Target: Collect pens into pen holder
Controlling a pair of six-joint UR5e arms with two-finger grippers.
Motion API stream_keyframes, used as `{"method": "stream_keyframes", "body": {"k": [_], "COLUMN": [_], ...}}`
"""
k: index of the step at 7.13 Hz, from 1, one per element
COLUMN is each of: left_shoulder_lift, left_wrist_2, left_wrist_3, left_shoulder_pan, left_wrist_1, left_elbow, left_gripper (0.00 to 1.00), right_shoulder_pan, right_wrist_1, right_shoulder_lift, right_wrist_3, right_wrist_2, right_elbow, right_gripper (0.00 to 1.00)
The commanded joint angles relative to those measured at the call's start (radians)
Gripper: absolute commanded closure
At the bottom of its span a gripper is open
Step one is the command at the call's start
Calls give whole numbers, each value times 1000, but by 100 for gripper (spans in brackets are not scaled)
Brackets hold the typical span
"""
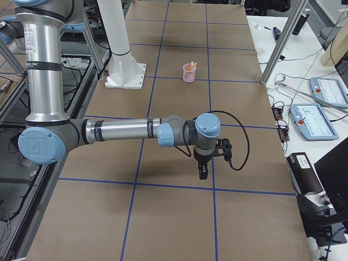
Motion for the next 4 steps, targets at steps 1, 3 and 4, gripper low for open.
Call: {"method": "stream_keyframes", "body": {"k": [1,3,4], "left_shoulder_lift": [-10,-65,-67], "left_wrist_2": [-1,8,10], "left_wrist_3": [-2,7,7], "left_shoulder_pan": [1,9,8], "left_wrist_1": [-2,-2,-1], "left_elbow": [-21,28,30], "left_gripper": [0,0,0], "right_shoulder_pan": [4,13,13], "right_wrist_1": [2,-1,-4], "right_shoulder_lift": [9,9,8], "right_wrist_3": [12,12,12], "right_wrist_2": [6,17,20], "right_elbow": [26,27,23], "right_gripper": [0,0,0]}}
